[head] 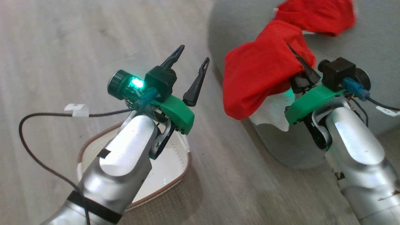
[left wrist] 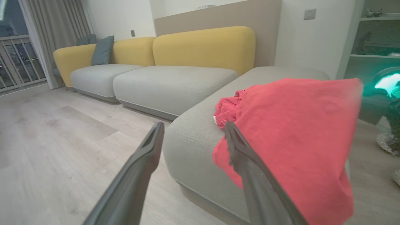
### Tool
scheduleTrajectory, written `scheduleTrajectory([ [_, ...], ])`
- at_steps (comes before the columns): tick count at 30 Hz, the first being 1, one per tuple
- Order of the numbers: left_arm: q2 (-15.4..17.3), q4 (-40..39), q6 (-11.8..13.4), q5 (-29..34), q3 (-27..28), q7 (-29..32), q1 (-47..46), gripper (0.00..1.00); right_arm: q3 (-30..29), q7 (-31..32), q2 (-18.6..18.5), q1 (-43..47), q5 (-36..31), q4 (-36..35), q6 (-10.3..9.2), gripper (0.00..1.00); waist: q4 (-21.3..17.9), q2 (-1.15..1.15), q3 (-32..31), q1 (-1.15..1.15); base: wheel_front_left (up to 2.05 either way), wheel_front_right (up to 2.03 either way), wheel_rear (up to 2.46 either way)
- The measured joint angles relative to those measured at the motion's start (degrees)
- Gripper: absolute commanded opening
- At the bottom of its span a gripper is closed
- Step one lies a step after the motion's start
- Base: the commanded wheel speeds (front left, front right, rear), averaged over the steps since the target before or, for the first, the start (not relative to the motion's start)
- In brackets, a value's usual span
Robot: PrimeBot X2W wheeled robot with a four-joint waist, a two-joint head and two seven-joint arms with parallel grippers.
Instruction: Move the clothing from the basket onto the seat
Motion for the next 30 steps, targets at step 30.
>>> scheduleTrajectory([
  [30, -0.25, 4.19, -5.21, 5.14, -2.47, 0.0, -4.54, 1.0, -18.87, -0.01, -13.92, -14.9, -5.06, 0.74, 0.0, 0.0, -3.35, 0.0, 15.91, 0.01, 0.0, 0.0, 0.0],
])
